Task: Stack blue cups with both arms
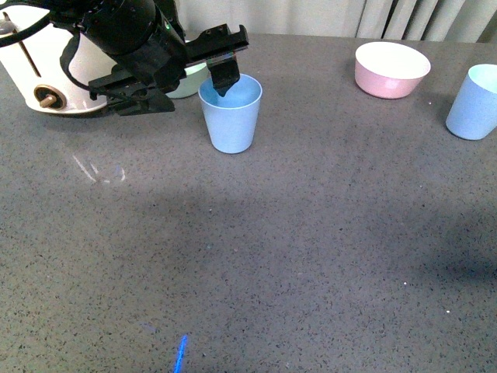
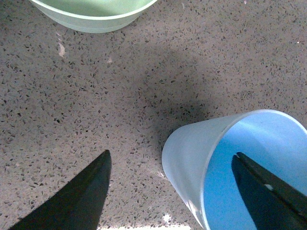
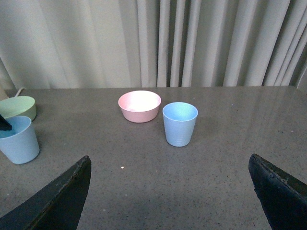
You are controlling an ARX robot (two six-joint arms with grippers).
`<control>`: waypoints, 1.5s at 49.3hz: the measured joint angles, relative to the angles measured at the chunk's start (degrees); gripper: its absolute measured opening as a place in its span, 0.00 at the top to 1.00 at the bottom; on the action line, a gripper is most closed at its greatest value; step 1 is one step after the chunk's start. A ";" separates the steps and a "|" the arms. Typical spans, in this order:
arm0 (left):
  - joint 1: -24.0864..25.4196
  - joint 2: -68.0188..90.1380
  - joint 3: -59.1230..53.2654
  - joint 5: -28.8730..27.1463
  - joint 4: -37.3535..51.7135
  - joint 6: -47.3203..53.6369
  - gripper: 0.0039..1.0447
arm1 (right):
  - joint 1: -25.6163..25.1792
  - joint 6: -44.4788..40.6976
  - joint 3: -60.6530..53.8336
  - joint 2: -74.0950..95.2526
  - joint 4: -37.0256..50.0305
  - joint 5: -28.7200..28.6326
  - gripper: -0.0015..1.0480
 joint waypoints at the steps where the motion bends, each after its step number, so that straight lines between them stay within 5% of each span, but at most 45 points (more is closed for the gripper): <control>1: -0.02 0.09 0.15 0.00 -0.11 -0.09 0.31 | 0.00 0.00 0.00 0.00 0.00 -0.02 0.09; 24: -1.81 0.87 3.39 1.01 -4.79 -2.69 0.98 | 0.00 0.00 0.00 0.00 0.00 -0.02 0.09; 74: -17.68 4.81 10.84 -3.87 -10.60 -1.99 0.98 | 0.00 0.00 0.00 0.00 0.00 0.00 0.09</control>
